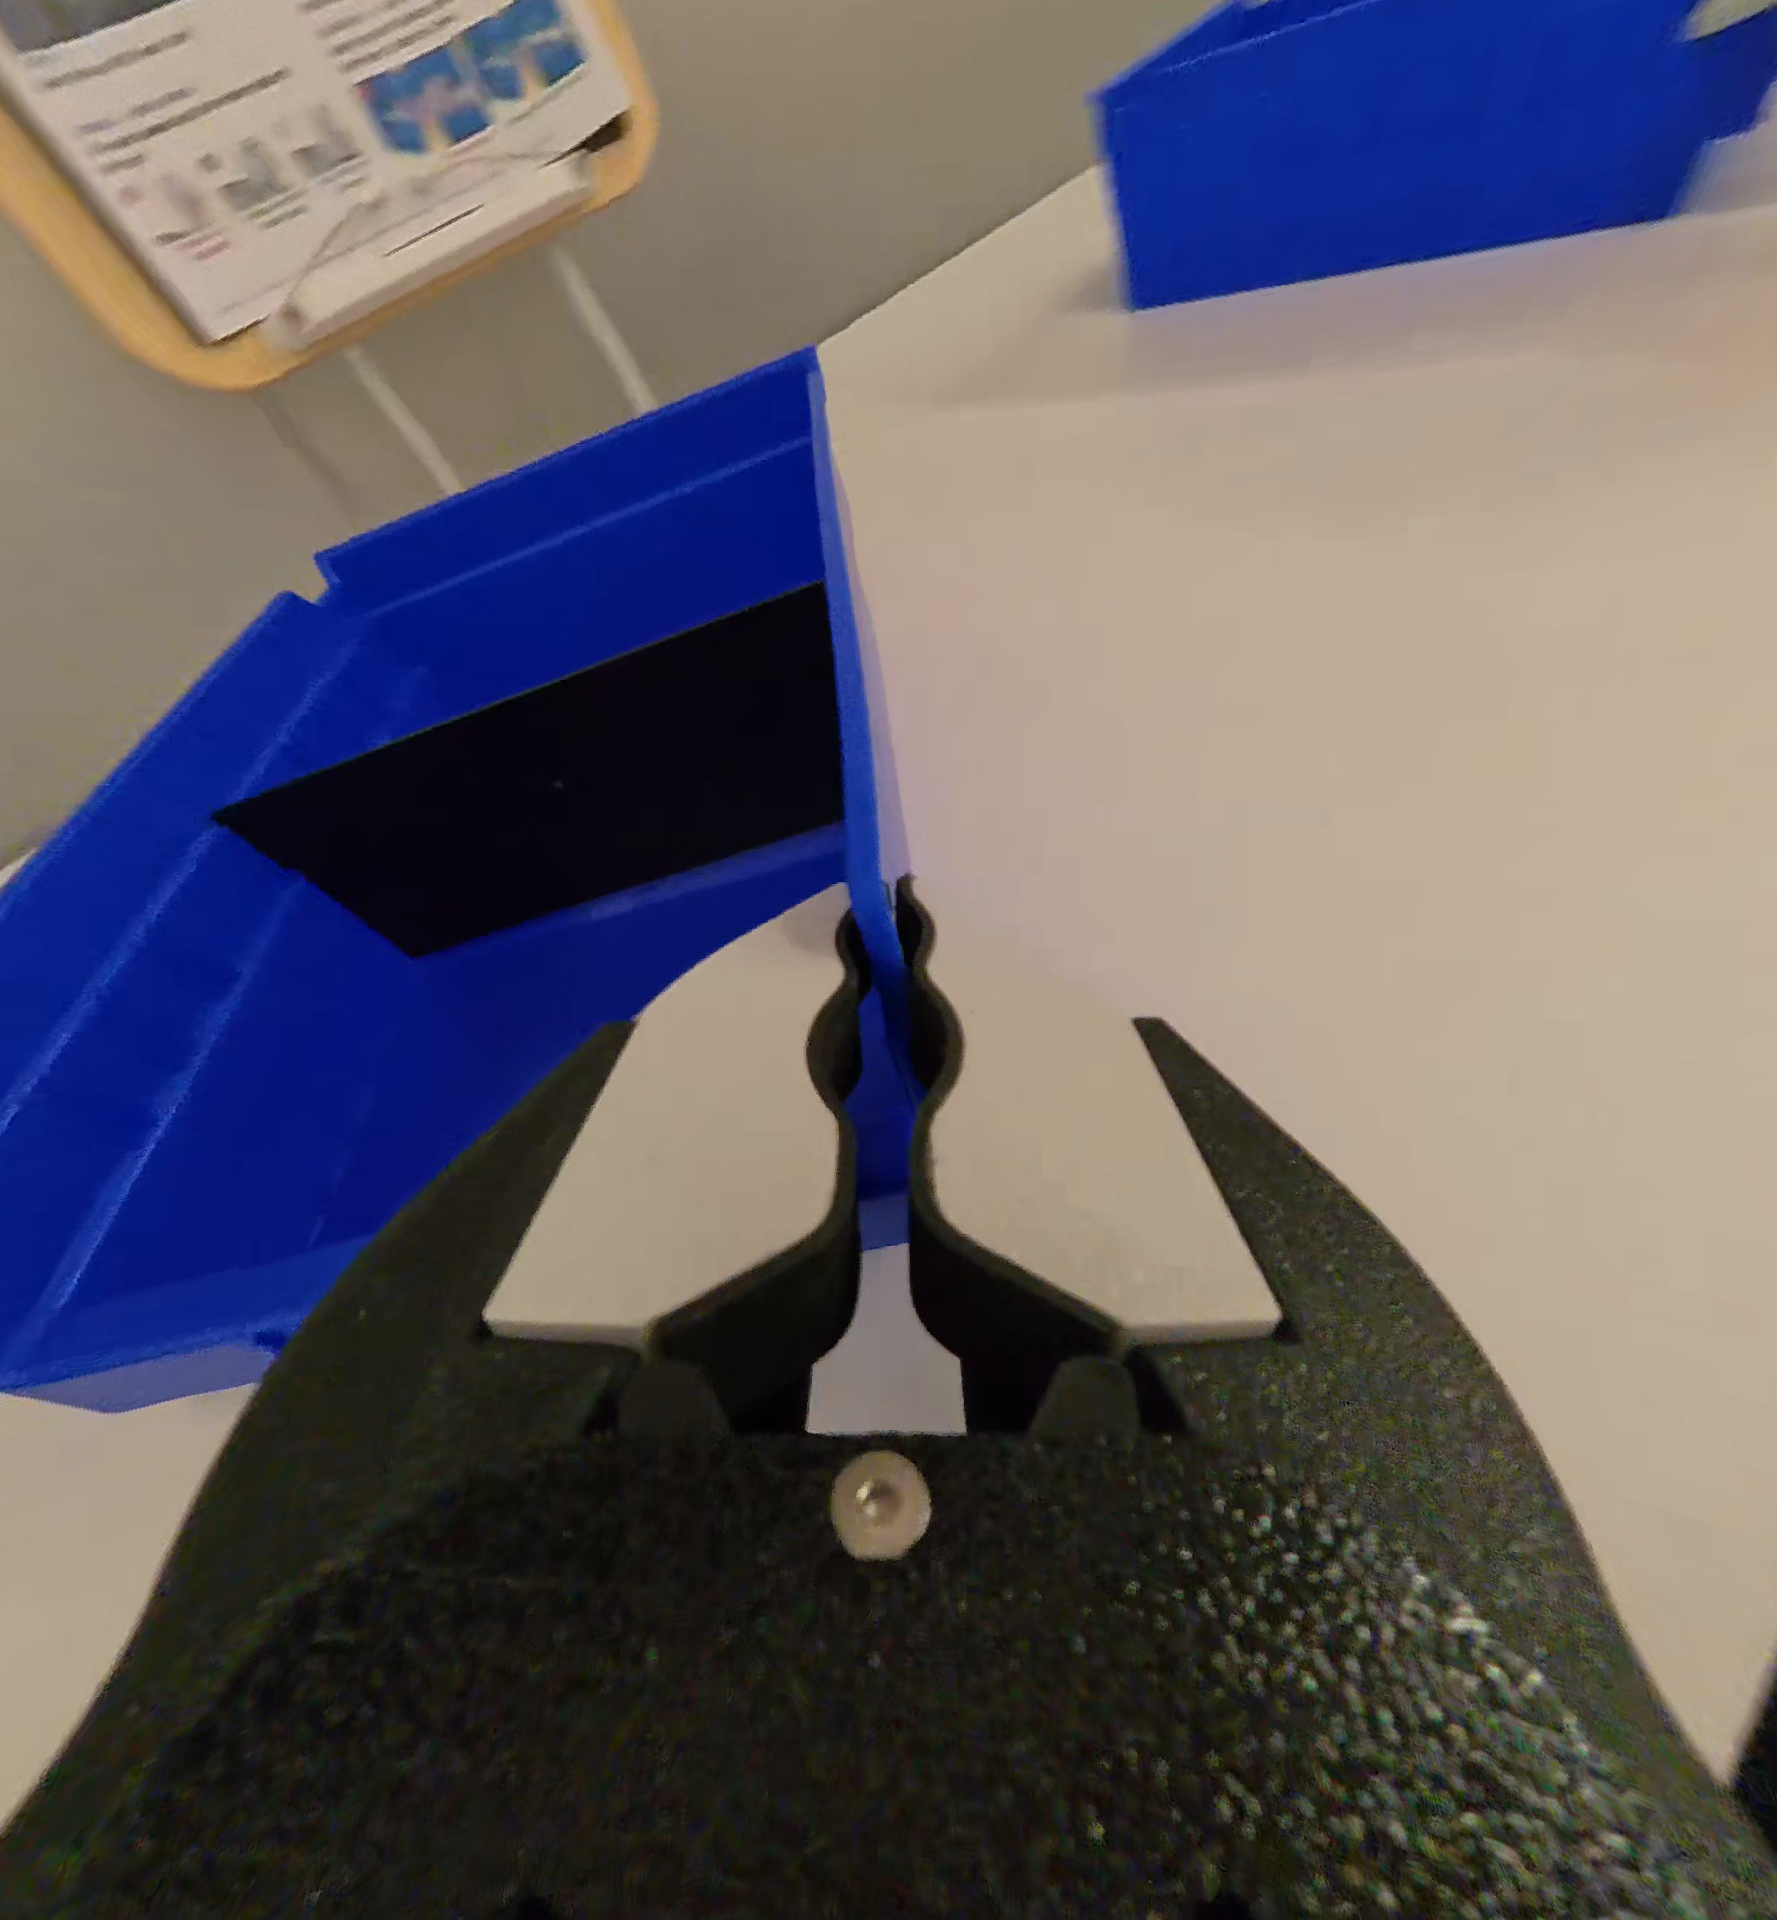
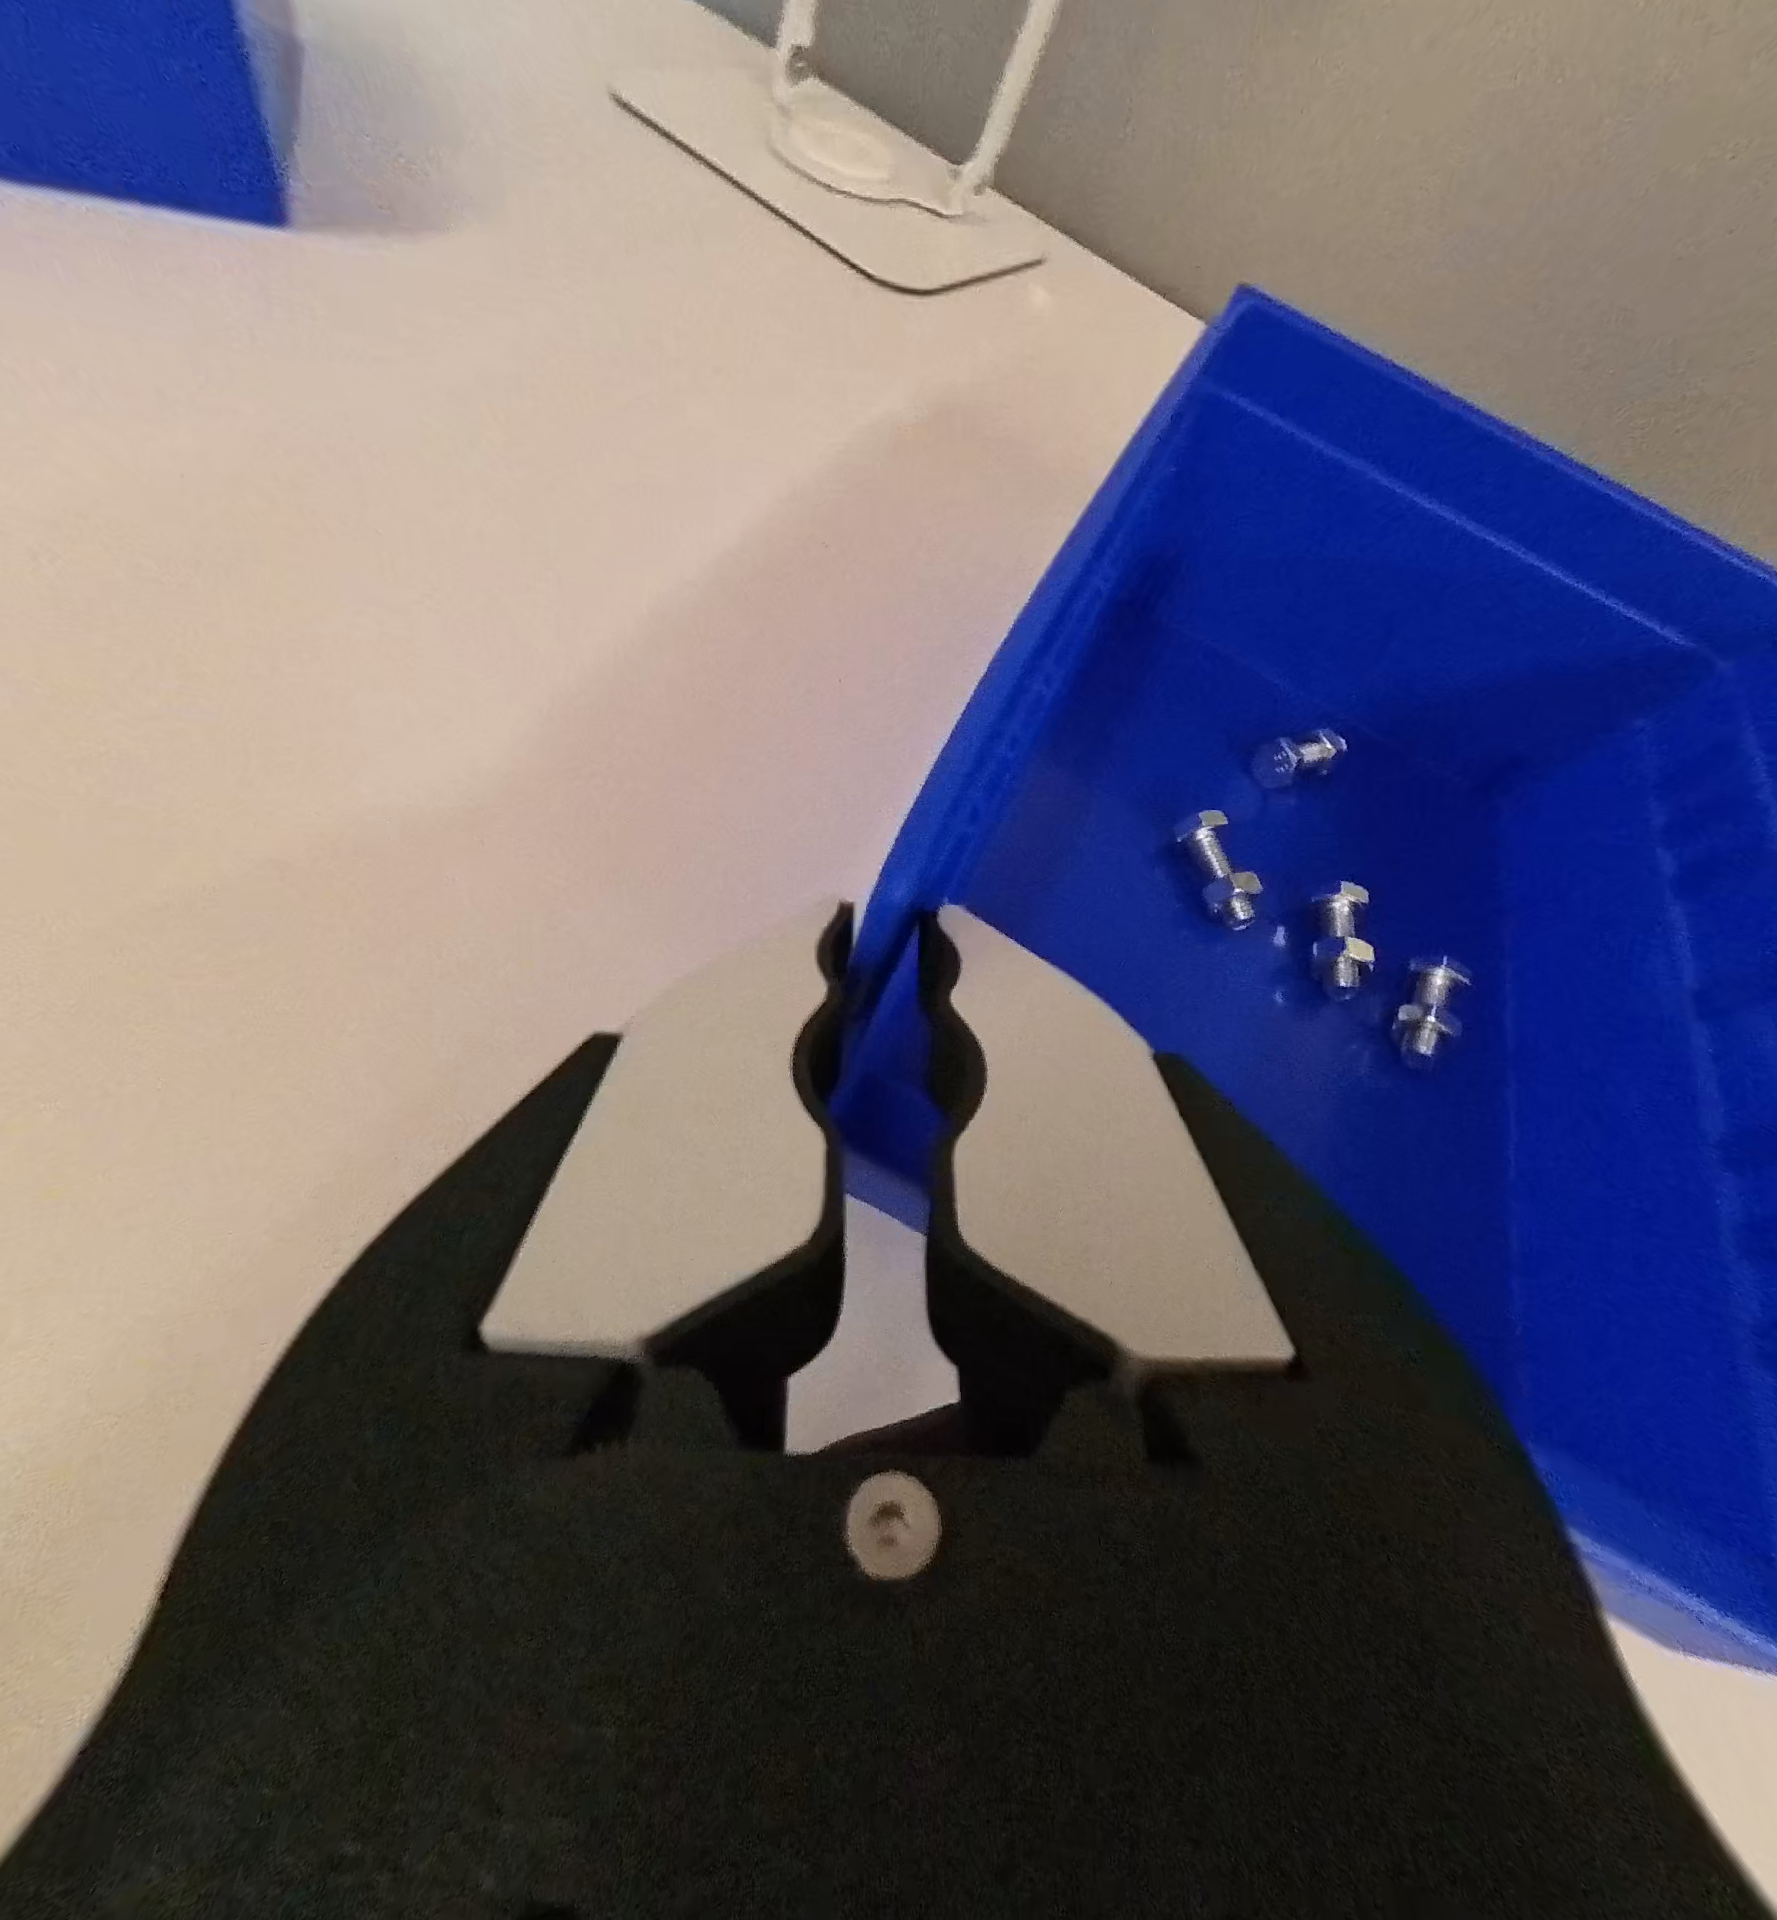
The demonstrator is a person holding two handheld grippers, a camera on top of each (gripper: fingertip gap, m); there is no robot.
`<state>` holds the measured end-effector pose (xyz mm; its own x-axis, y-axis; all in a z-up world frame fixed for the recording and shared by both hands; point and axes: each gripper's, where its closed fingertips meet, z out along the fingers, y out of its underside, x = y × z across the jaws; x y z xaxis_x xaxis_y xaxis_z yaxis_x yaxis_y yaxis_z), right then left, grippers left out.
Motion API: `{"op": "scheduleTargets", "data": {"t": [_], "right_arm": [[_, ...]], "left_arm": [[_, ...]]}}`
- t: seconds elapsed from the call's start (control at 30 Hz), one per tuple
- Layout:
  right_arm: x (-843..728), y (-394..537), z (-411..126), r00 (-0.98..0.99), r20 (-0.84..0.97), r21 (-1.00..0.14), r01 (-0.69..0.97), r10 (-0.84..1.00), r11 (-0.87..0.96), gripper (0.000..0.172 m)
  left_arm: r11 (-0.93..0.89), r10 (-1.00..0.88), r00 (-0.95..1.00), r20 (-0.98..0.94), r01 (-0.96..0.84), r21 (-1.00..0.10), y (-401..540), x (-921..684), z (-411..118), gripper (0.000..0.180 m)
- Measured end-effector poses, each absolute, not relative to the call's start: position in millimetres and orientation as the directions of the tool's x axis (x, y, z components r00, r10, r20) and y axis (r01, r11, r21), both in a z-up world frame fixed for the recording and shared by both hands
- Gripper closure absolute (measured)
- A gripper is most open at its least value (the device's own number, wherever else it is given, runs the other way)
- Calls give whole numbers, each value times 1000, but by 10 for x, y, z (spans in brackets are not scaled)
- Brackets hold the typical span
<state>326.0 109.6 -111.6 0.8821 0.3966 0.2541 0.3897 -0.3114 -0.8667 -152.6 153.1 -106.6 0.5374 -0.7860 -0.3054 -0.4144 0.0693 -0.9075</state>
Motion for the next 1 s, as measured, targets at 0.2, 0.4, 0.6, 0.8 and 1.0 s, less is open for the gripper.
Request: {"op": "scheduleTargets", "data": {"t": [0.2,0.4,0.6,0.8,1.0], "right_arm": [[2821,1184,-1125,758,276,-838,491,591,-238,159],[2405,1228,-1129,580,263,-836,536,771,-118,161],[2009,1321,-1121,352,212,-844,536,912,-11,162],[1512,1498,-1131,148,154,-842,537,977,51,162],[1019,1769,-1143,29,101,-843,533,994,70,165]], "left_arm": [[178,-911,286,-296,-373,-910,1141,-1377,-1066,178],[244,-965,18,-262,-310,-919,683,-1375,-1070,178],[254,-958,-197,-207,-260,-931,291,-1432,-1068,178],[267,-938,-288,-194,-238,-934,128,-1297,-1069,178],[281,-927,-317,-202,-228,-932,47,-1113,-1069,178]]}}
